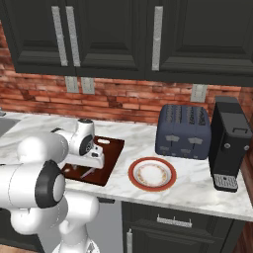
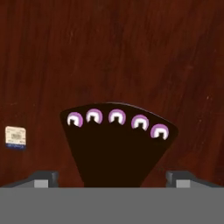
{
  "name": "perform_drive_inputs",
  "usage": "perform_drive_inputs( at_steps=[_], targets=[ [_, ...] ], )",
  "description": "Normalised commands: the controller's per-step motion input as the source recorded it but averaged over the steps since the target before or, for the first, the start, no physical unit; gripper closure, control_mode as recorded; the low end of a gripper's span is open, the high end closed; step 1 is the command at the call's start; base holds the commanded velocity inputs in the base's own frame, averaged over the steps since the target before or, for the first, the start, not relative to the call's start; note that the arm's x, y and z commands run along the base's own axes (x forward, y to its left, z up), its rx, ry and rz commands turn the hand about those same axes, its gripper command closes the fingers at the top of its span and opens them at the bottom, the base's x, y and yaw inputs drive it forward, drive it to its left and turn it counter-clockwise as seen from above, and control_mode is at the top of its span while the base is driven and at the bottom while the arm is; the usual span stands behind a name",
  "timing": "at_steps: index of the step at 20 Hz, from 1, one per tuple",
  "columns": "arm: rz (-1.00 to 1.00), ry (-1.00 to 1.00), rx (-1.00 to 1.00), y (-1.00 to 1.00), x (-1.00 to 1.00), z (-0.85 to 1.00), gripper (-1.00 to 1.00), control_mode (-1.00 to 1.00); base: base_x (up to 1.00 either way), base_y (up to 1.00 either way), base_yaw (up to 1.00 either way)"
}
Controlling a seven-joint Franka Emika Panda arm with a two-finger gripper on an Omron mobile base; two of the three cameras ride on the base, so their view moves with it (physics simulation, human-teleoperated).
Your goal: Move the dessert items from the plates to the tray.
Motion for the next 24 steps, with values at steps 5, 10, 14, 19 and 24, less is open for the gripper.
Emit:
perform_drive_inputs(
  at_steps=[5, 10, 14, 19, 24],
  targets=[
    [0.01, -0.04, 0.00, 0.08, -0.14, 0.39, -1.00, -1.00, 0.00, 0.00, 0.00],
    [0.03, -0.01, 0.00, 0.27, -0.21, 0.42, -1.00, -1.00, 0.00, 0.00, 0.00],
    [0.08, 0.00, 0.00, 0.57, -0.05, 0.27, -1.00, -1.00, 0.00, 0.00, 0.00],
    [0.13, 0.00, 0.00, 0.66, 0.00, 0.22, -1.00, -1.00, 0.00, 0.00, 0.00],
    [0.20, -0.04, 0.00, 0.58, 0.00, 0.24, -1.00, -1.00, 0.00, 0.00, 0.00]
  ],
)
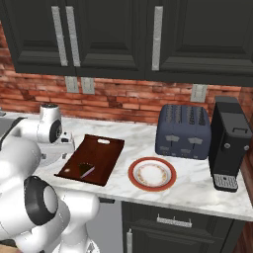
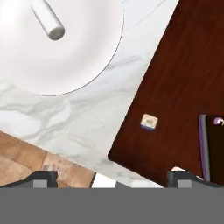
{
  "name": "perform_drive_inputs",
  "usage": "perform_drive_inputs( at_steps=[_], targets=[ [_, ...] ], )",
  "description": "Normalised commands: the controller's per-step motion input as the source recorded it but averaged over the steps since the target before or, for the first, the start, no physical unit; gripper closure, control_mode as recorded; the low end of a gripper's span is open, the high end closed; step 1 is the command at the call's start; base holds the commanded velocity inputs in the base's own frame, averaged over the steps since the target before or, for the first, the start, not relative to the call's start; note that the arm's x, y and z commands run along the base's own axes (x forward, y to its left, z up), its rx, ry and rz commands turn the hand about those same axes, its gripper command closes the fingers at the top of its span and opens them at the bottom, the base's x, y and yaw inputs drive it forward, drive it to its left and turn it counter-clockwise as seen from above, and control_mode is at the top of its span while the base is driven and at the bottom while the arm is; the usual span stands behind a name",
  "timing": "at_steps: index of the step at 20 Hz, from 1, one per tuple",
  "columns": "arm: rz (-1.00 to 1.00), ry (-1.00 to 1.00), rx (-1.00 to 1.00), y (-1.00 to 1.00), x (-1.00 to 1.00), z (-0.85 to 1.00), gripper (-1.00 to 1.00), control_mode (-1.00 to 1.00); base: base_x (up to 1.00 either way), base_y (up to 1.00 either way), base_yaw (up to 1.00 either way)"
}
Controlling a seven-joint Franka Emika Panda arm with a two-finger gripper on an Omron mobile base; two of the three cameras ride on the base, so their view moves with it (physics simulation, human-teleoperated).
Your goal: Move the dessert items from the plates to the tray.
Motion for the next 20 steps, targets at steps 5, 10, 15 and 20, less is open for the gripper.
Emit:
perform_drive_inputs(
  at_steps=[5, 10, 15, 20],
  targets=[
    [0.25, -0.01, 0.00, 0.51, 0.00, 0.08, -1.00, -1.00, 0.00, 0.00, 0.00],
    [0.17, -0.07, 0.00, 0.44, 0.01, 0.00, -1.00, -1.00, 0.00, 0.00, 0.00],
    [0.12, -0.09, 0.00, 0.37, 0.04, 0.00, -1.00, -1.00, 0.00, 0.00, 0.00],
    [0.06, -0.01, 0.00, 0.28, 0.33, 0.00, -1.00, -1.00, 0.00, 0.00, 0.00]
  ],
)
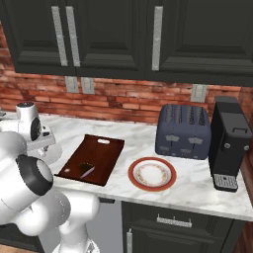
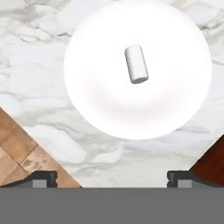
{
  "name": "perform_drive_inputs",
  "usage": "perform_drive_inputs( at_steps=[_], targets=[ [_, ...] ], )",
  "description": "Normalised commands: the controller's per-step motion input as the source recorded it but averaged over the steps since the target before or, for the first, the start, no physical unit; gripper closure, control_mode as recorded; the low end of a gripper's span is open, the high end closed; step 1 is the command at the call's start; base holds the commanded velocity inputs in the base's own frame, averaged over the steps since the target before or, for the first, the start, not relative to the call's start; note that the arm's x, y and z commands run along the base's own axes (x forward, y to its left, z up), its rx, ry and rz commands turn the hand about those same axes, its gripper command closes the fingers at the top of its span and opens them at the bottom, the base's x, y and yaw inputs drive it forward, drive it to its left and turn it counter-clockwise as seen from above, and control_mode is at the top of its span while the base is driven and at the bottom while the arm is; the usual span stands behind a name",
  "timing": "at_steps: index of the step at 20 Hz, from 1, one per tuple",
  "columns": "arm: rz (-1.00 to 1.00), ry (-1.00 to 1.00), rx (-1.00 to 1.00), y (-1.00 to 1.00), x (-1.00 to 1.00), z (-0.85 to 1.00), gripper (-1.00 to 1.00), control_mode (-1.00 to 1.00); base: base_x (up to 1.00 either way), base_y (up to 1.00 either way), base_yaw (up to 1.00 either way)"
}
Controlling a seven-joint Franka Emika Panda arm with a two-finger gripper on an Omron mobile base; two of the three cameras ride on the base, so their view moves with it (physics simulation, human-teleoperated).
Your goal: Move the dessert items from the plates to the tray.
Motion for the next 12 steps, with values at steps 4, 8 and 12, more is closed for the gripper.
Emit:
perform_drive_inputs(
  at_steps=[4, 8, 12],
  targets=[
    [0.00, 0.00, 0.00, 0.16, 0.46, 0.00, -1.00, -1.00, 0.00, 0.00, 0.00],
    [0.00, 0.02, 0.00, 0.17, 0.42, 0.00, -1.00, -1.00, 0.00, 0.00, 0.00],
    [0.01, 0.08, -0.05, 0.27, 0.22, -0.09, -1.00, -1.00, 0.00, 0.00, 0.00]
  ],
)
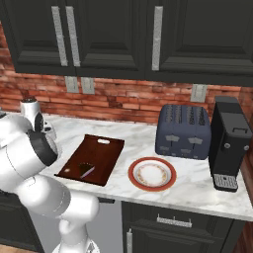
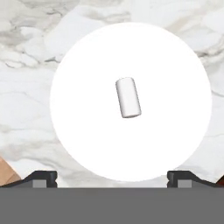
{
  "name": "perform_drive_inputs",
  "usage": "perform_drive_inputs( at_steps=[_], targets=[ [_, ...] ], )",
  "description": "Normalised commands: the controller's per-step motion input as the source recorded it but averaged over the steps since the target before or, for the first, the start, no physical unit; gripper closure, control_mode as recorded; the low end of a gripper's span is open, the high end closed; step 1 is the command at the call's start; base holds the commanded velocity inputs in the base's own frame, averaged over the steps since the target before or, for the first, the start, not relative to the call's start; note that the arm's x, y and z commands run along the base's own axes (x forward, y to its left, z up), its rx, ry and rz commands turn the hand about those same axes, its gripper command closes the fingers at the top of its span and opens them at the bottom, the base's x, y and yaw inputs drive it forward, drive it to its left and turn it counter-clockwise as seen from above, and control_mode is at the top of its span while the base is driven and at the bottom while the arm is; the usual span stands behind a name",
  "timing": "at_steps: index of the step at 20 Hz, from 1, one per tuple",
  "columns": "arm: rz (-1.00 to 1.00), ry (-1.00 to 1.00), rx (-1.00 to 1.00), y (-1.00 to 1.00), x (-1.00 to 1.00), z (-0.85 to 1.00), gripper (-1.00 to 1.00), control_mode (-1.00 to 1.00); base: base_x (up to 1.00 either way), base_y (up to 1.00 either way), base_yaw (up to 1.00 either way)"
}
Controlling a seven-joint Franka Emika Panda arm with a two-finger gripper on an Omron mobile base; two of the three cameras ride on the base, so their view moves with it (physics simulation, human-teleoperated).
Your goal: Move the dessert items from the plates to the tray.
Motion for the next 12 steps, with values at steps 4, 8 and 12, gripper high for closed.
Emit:
perform_drive_inputs(
  at_steps=[4, 8, 12],
  targets=[
    [0.00, 0.09, -0.06, 0.36, 0.24, -0.11, -1.00, -1.00, 0.00, 0.00, 0.00],
    [0.00, 0.01, -0.04, 0.28, 0.22, -0.14, -1.00, -1.00, 0.00, 0.00, 0.00],
    [0.00, 0.00, -0.03, 0.15, 0.22, -0.18, -1.00, -1.00, 0.00, 0.00, 0.00]
  ],
)
